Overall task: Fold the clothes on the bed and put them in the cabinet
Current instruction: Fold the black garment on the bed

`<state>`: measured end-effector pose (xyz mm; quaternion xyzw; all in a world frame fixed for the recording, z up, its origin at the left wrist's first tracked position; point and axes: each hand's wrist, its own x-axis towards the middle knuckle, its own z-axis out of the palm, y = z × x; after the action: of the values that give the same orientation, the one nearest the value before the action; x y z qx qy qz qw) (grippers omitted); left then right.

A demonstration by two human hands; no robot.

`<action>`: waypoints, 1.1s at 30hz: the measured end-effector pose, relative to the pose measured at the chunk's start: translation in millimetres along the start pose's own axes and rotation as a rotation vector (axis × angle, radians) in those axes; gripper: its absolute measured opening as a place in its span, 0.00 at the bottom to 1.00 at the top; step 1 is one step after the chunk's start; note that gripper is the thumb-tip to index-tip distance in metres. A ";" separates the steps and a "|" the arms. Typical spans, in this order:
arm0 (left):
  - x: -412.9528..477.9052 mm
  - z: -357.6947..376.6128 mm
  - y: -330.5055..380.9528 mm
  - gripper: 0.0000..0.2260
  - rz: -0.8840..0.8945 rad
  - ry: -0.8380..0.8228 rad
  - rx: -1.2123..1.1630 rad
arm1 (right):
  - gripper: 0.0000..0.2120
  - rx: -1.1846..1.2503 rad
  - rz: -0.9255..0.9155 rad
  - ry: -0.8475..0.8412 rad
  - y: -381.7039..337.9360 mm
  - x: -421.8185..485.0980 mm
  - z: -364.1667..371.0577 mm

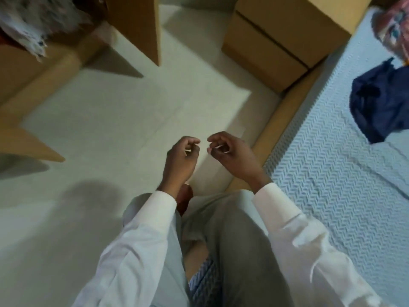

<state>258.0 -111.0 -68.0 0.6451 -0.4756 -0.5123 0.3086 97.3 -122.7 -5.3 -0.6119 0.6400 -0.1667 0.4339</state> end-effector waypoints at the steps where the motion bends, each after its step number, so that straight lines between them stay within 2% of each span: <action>1: 1.7 7.9 6.5 0.07 0.060 0.009 0.010 | 0.10 0.034 0.004 0.047 8.4 -9.5 -6.8; 5: -21.0 36.0 33.9 0.07 0.241 0.029 0.027 | 0.10 0.136 0.005 0.171 28.9 -54.4 -37.9; 9: -80.2 70.6 61.7 0.07 0.330 -0.026 0.041 | 0.08 0.215 0.023 0.301 53.7 -126.1 -79.4; 17: -173.8 202.0 103.7 0.07 0.470 -0.375 0.240 | 0.11 0.351 0.165 0.541 160.0 -292.5 -125.2; 22: -219.2 306.8 97.4 0.08 0.600 -0.712 0.571 | 0.13 0.431 0.323 0.693 235.7 -383.2 -132.1; 24: -240.2 346.0 87.2 0.13 0.663 -0.867 0.724 | 0.15 0.450 0.400 0.761 269.3 -418.2 -134.7; 26: -254.2 372.4 75.2 0.19 0.756 -0.951 0.885 | 0.13 0.452 0.465 0.816 296.9 -442.8 -137.2; 29: -267.6 397.6 57.5 0.25 0.847 -0.979 1.083 | 0.16 0.437 0.571 0.883 334.5 -473.6 -149.6; 31: -268.6 404.5 52.0 0.22 0.917 -0.909 1.239 | 0.18 0.342 0.690 0.932 359.2 -489.2 -163.3; 33: -268.7 408.9 52.7 0.23 0.934 -0.878 1.377 | 0.21 0.173 0.824 0.993 385.9 -501.4 -177.9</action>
<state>-154.1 156.5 -39.0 0.1788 -0.9583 -0.1400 -0.1733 -347.0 361.6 -15.4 -0.1292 0.9309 -0.3006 0.1626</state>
